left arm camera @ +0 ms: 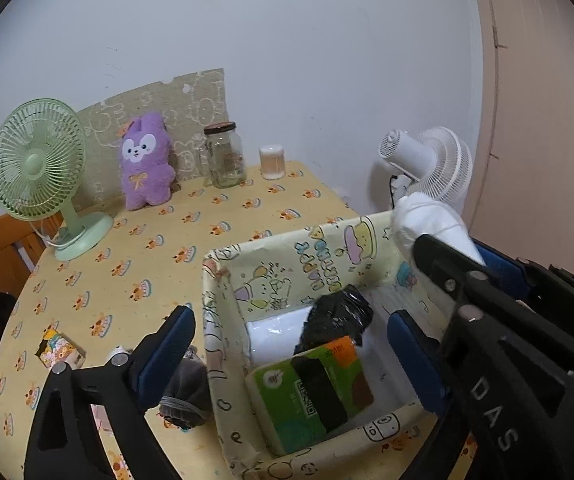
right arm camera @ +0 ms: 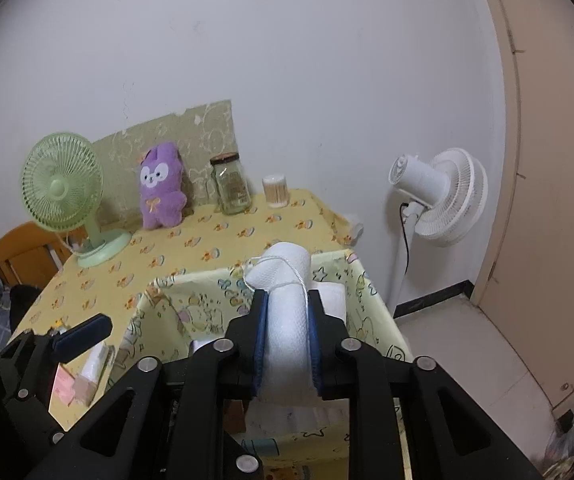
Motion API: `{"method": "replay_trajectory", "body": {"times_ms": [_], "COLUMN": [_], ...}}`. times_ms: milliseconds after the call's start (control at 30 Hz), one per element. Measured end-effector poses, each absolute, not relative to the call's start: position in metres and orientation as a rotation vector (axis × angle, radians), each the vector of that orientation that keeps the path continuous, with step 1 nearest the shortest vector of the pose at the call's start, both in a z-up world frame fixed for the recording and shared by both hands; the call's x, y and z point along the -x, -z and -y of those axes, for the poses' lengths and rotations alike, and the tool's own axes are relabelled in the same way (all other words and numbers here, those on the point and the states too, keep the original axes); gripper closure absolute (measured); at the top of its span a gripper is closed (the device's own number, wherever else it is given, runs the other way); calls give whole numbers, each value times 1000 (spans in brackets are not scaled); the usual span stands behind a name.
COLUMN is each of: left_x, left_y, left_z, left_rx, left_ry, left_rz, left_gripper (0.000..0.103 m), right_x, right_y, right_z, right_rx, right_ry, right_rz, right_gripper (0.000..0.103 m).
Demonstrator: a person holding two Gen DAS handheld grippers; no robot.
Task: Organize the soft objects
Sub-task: 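Lower the white cloth into the box and open the right tool, then move both open tools back toward the remaining items on the table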
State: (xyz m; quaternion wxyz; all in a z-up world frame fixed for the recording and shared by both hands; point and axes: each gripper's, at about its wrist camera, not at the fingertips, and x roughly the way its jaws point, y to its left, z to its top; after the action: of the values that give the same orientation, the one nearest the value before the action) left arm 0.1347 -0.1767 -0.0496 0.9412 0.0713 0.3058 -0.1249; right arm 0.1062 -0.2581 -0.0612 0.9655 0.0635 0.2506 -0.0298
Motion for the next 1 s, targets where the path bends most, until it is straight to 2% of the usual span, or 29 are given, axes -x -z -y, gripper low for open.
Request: {"method": "replay_trajectory", "body": {"times_ms": [33,100,167,333,467,1000], "left_x": [-134,-132,-129,-127,-120,-100], "left_y": [50,50,48,46,41,21], "left_z": [177,178,179,177,171,138], "left_rx": [-149,-150,-149,-145,-142,-105], "left_ry": [255,271,288,274,268,260], "left_rz": [-623,-618,-609,-613,-589,-535], "left_gripper": [3,1,0,0,0,0], "right_x": [-107,-107,-105,-106,-101,-82], "right_y": [62,65,66,64,60,35], "right_z": [259,261,264,261,255,225], "right_rx": [-128,-144,-173,-161,-164,-133], "right_ry": [62,73,72,62,55,63], "right_rz": [-516,-526,-513,-544,-536,-508], "right_gripper": [68,30,22,19,12,9]}}
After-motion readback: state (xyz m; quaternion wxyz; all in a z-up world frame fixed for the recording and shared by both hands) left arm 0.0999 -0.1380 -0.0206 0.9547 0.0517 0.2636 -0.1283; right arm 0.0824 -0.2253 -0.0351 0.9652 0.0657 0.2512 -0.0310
